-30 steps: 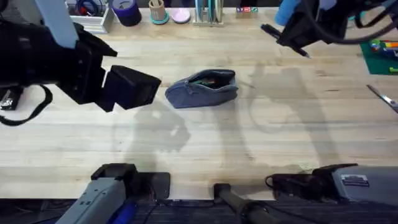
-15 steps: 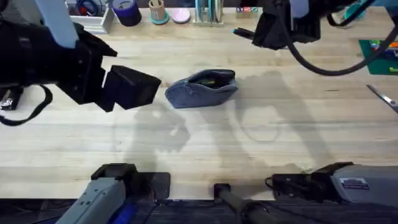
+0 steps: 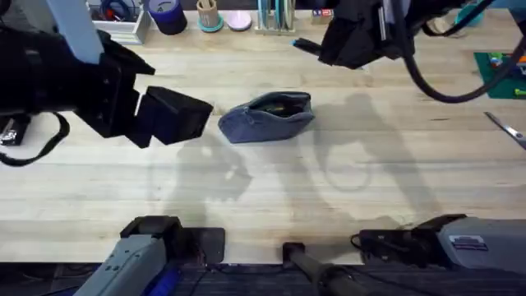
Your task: Unzip the bag, pick up the pens from the table one at a time and place them inside, then zip the bag closed.
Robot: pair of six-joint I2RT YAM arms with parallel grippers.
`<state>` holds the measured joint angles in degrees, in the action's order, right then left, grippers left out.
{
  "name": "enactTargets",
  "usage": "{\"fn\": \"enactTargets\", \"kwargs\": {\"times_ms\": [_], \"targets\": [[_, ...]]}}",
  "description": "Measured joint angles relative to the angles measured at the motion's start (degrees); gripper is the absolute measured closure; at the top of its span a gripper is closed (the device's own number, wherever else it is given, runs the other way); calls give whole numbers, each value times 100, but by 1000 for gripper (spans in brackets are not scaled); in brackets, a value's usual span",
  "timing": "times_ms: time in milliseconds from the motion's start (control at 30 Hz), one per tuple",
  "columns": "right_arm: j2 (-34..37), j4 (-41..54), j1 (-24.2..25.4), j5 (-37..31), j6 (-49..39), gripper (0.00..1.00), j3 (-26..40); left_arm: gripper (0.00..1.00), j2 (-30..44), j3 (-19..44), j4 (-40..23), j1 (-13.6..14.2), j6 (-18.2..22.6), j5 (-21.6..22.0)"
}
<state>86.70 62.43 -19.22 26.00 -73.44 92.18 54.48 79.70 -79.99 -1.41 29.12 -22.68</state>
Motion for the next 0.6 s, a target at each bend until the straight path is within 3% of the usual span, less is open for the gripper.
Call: {"fn": "enactTargets", "kwargs": {"times_ms": [600], "targets": [[478,-70,-253,516,-206,971,-2,6,0,0,-2,0,0,0]]}}
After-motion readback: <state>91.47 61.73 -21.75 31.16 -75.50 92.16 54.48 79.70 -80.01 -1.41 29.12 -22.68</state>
